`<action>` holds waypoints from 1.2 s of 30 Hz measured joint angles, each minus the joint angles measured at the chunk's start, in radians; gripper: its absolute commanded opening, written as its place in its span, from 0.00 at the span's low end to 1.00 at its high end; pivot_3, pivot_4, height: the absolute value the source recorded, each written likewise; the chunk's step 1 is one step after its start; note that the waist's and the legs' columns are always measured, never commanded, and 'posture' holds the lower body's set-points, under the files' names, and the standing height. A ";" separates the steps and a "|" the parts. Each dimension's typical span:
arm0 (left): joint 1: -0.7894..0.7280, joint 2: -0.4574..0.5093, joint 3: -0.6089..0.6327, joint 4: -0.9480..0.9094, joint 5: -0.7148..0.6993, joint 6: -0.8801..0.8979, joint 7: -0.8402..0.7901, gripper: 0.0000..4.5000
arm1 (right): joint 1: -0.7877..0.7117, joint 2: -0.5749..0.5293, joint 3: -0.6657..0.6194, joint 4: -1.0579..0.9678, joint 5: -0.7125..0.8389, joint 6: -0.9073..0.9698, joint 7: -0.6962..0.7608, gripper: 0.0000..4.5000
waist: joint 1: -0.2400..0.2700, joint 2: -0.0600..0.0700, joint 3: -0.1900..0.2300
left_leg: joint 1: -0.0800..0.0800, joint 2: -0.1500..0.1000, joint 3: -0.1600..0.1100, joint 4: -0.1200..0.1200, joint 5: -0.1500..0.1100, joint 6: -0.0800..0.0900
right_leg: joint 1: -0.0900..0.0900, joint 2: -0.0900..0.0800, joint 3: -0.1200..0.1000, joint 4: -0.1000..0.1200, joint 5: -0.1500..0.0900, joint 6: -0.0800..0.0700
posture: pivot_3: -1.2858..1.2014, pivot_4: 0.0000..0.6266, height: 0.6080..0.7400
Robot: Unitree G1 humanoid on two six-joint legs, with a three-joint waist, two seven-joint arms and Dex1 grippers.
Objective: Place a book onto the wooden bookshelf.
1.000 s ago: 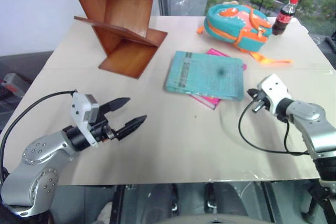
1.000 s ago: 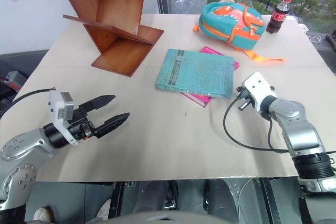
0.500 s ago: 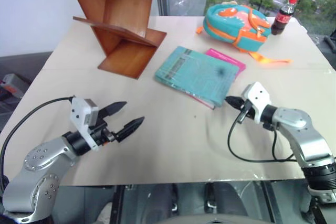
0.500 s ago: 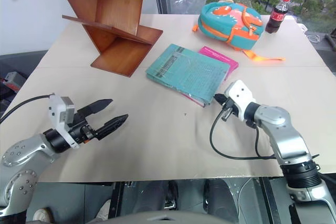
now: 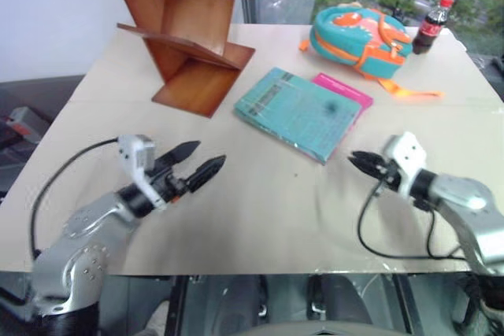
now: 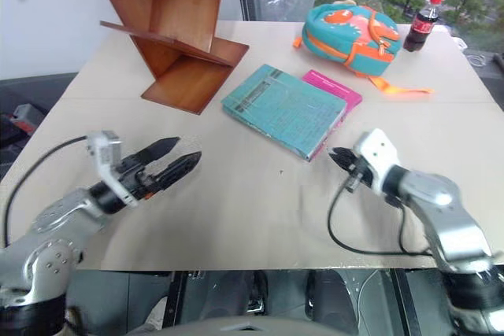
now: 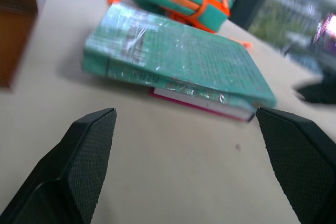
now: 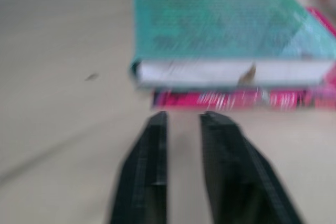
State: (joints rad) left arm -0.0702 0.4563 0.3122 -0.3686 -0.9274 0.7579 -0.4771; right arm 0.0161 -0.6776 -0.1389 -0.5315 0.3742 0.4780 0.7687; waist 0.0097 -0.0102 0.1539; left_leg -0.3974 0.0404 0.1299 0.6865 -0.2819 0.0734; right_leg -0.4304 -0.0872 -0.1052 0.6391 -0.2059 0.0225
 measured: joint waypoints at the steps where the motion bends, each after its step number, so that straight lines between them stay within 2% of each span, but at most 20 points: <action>1: -0.002 -0.003 -0.002 0.002 -0.003 0.003 0.004 1.00 | 0.001 -0.001 -0.001 -0.004 0.002 0.000 0.000 0.55 | -0.003 0.000 0.000 | 0.001 0.000 0.000 0.000 0.000 0.000 | 0.000 0.000 0.000 0.001 0.000 0.000 | 0.52 0.24 1.00; 3: -0.031 -0.041 -0.009 0.029 -0.048 0.044 0.052 1.00 | 0.019 -0.002 -0.016 -0.045 0.024 0.008 0.000 0.75 | -0.010 -0.001 0.001 | 0.001 0.000 0.000 0.000 0.000 0.000 | 0.000 0.000 0.002 0.002 0.000 0.000 | 0.52 0.24 1.00; 4: -0.135 -0.167 0.005 0.149 -0.108 0.092 0.181 1.00 | 0.065 0.000 -0.044 -0.129 0.058 0.041 -0.027 0.75 | 0.004 -0.001 0.000 | 0.001 0.000 -0.001 0.001 0.001 -0.001 | 0.000 0.000 0.003 0.003 0.000 0.000 | 0.52 0.24 1.00; 8: -0.248 -0.302 0.013 0.332 -0.160 0.116 0.310 1.00 | 0.083 0.006 -0.051 -0.225 0.067 0.064 -0.082 0.75 | 0.007 -0.007 0.001 | 0.000 -0.001 -0.002 0.003 0.001 0.000 | 0.001 -0.001 0.002 0.003 0.000 0.000 | 0.52 0.24 1.00; 11: -0.339 -0.368 0.045 0.458 -0.162 0.081 0.347 1.00 | 0.108 0.007 -0.070 -0.240 0.061 0.068 -0.119 0.75 | 0.008 -0.009 0.000 | 0.000 -0.002 -0.002 0.003 0.001 0.000 | 0.001 -0.001 0.002 0.003 0.000 0.000 | 0.52 0.24 1.00; 18: -0.496 -0.388 0.067 0.681 -0.114 0.005 0.306 1.00 | 0.135 0.009 -0.077 -0.265 0.044 0.073 -0.180 0.75 | 0.006 -0.009 0.000 | 0.000 -0.002 -0.002 0.003 0.001 0.000 | 0.001 0.000 -0.003 0.003 0.000 0.000 | 0.52 0.24 1.00; 19: -0.520 -0.388 0.073 0.720 -0.109 -0.004 0.296 0.88 | 0.137 0.009 -0.078 -0.276 0.043 0.075 -0.190 0.75 | 0.006 -0.009 0.000 | 0.000 -0.002 -0.002 0.003 0.001 0.000 | 0.001 0.000 -0.003 0.003 0.000 0.000 | 0.52 0.24 1.00; 22: -0.562 -0.386 0.085 0.812 -0.088 -0.013 0.267 0.62 | 0.152 0.009 -0.085 -0.289 0.037 0.075 -0.204 0.75 | 0.005 -0.009 0.000 | 0.000 -0.002 -0.002 0.003 0.001 0.000 | 0.001 0.000 -0.003 0.003 0.000 0.000 | 0.52 0.24 1.00; 23: -0.563 -0.385 0.091 0.828 -0.084 -0.013 0.256 0.48 | 0.159 0.009 -0.095 -0.292 0.034 0.075 -0.210 0.75 | 0.005 -0.009 0.000 | 0.000 -0.002 -0.002 0.003 0.001 0.000 | 0.001 0.000 -0.003 0.002 0.000 0.000 | 0.52 0.24 1.00; 24: -0.563 -0.385 0.092 0.832 -0.084 -0.013 0.252 0.42 | 0.162 0.009 -0.099 -0.292 0.032 0.075 -0.212 0.75 | 0.005 -0.009 0.000 | 0.000 -0.002 -0.002 0.003 0.001 0.000 | 0.001 0.000 -0.003 0.002 0.000 0.000 | 0.52 0.24 1.00; 28: -0.577 -0.386 0.110 0.831 -0.093 0.002 0.227 0.04 | 0.174 0.013 -0.106 -0.297 0.029 0.075 -0.226 0.75 | 0.006 -0.009 0.000 | 0.000 -0.002 -0.002 0.003 0.001 0.000 | 0.001 0.000 -0.003 0.002 0.000 0.000 | 0.52 0.24 1.00; 29: -0.577 -0.388 0.113 0.826 -0.101 0.008 0.224 0.01 | 0.175 0.015 -0.106 -0.298 0.028 0.075 -0.229 0.75 | 0.005 -0.009 0.000 | 0.000 -0.002 -0.002 0.003 0.001 0.000 | 0.002 0.000 -0.003 0.003 0.000 0.000 | 0.52 0.24 1.00; 36: -0.487 -0.393 0.154 0.685 -0.182 0.102 0.303 0.01 | 0.185 0.017 -0.106 -0.299 0.023 0.070 -0.231 0.75 | 0.002 -0.009 0.000 | 0.001 -0.001 -0.003 0.003 0.001 0.000 | 0.001 0.000 0.002 0.003 0.000 0.000 | 0.52 0.24 1.00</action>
State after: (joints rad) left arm -0.5572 0.0634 0.4664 0.3159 -1.1090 0.8594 -0.1736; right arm 0.2009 -0.6611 -0.2452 -0.8310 0.3971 0.5480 0.5379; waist 0.0116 -0.0196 0.1537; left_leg -0.3969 0.0397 0.1274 0.6896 -0.2811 0.0730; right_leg -0.4290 -0.0870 -0.1036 0.6419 -0.2059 0.0227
